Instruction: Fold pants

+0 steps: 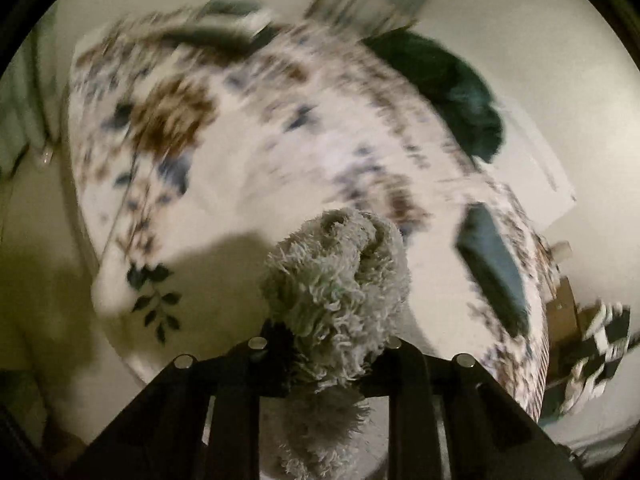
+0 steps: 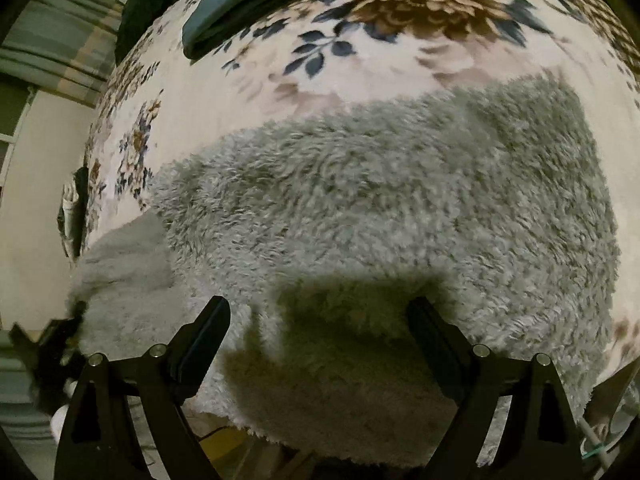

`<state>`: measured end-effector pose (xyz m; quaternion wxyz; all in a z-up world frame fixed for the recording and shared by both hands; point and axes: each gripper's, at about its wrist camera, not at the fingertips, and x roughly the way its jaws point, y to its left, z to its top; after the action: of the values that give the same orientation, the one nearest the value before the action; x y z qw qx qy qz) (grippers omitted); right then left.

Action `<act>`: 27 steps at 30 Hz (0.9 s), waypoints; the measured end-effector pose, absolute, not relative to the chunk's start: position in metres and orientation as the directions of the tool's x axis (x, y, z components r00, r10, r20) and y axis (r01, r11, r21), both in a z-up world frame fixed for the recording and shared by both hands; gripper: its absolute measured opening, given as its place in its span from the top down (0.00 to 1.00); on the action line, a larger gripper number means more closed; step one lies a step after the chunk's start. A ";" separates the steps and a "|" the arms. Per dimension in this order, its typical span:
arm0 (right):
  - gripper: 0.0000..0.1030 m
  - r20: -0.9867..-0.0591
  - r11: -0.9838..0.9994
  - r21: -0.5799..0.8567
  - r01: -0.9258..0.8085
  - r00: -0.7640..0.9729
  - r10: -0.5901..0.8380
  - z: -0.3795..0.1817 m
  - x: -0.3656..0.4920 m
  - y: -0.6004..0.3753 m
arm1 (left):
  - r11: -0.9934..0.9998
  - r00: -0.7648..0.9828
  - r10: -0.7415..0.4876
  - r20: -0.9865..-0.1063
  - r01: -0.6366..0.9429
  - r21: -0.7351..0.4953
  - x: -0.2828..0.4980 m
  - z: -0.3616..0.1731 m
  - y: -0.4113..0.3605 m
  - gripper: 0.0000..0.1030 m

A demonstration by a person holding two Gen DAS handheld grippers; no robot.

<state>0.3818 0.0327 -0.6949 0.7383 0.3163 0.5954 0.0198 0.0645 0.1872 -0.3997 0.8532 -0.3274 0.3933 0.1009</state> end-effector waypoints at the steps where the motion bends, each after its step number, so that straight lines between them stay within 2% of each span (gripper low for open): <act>1: 0.10 -0.859 0.788 0.505 0.352 0.295 0.418 -0.695 0.378 0.028 | 0.786 0.693 -0.094 -0.714 -0.388 -0.481 0.063 -0.378 0.172 0.82; 6: 0.10 -0.818 0.720 0.572 0.394 0.340 0.464 -0.689 0.355 -0.001 | 0.850 0.746 -0.186 -0.640 -0.204 -0.485 0.074 -0.311 0.092 0.82; 8: 0.10 -0.805 0.692 0.590 0.416 0.363 0.469 -0.684 0.343 -0.019 | 0.866 0.742 -0.269 -0.614 -0.093 -0.492 0.075 -0.291 0.043 0.82; 11: 0.10 -0.795 0.647 0.605 0.465 0.401 0.455 -0.677 0.319 -0.055 | 0.886 0.701 -0.364 -0.613 0.058 -0.460 0.075 -0.283 -0.036 0.82; 16: 0.10 -0.807 0.581 0.590 0.561 0.440 0.394 -0.672 0.270 -0.128 | 0.875 0.555 -0.477 -0.681 0.227 -0.428 0.066 -0.320 -0.158 0.83; 19: 0.10 -0.827 0.550 0.561 0.619 0.447 0.340 -0.673 0.239 -0.171 | 0.869 0.465 -0.492 -0.736 0.318 -0.380 0.054 -0.358 -0.227 0.83; 24: 0.10 -0.858 0.500 0.513 0.698 0.431 0.278 -0.683 0.196 -0.229 | 0.874 0.323 -0.395 -0.860 0.421 -0.244 0.048 -0.415 -0.302 0.81; 25: 0.10 -0.862 0.497 0.506 0.705 0.428 0.271 -0.684 0.192 -0.235 | 0.876 0.306 -0.377 -0.874 0.426 -0.228 0.048 -0.419 -0.308 0.79; 27: 0.10 -0.867 0.495 0.498 0.713 0.425 0.261 -0.685 0.185 -0.243 | 0.872 0.285 -0.362 -0.888 0.440 -0.214 0.046 -0.427 -0.309 0.69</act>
<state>0.1849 -0.2433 -0.6852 0.6971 0.4759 0.5113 -0.1621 0.0463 -0.3093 -0.4268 0.8008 0.0362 0.5428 -0.2504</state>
